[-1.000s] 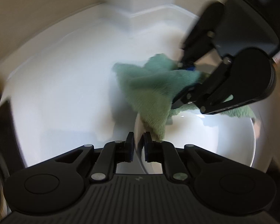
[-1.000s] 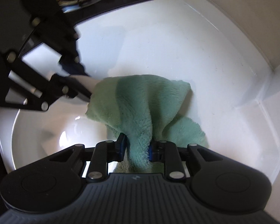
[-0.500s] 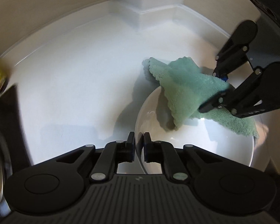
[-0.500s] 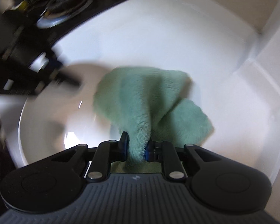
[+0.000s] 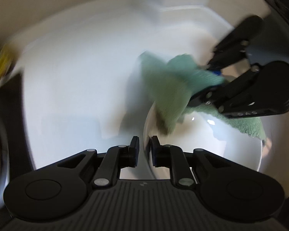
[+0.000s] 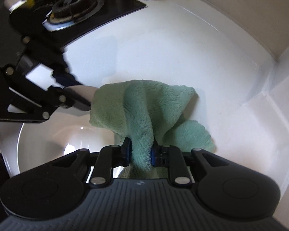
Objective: Clean bowl
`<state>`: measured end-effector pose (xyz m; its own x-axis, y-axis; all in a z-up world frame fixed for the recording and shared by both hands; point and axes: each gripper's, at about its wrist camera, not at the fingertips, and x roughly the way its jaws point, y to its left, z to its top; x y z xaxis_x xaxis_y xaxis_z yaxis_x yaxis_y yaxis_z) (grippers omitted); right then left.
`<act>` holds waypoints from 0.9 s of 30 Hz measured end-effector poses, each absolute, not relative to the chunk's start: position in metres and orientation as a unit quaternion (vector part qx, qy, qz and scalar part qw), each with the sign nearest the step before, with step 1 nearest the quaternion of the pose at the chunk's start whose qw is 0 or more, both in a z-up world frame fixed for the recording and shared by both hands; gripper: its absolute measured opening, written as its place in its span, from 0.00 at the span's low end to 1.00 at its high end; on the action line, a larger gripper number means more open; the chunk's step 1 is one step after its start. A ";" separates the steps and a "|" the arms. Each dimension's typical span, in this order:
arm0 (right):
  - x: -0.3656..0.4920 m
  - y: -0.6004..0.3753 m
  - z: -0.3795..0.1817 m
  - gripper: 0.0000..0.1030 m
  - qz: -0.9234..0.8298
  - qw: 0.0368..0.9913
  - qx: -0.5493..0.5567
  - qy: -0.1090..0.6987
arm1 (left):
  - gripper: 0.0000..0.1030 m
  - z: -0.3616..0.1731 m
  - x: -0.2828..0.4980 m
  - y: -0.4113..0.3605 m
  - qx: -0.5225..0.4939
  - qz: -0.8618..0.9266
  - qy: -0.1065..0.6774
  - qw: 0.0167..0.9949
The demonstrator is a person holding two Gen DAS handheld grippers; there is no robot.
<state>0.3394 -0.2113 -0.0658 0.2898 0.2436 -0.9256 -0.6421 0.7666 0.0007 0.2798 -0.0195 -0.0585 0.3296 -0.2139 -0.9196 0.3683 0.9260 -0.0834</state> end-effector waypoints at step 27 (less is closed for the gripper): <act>0.351 -0.188 -0.073 0.16 0.301 0.768 -0.218 0.522 | 0.15 -0.048 0.269 -0.026 0.059 -0.174 0.543 0.819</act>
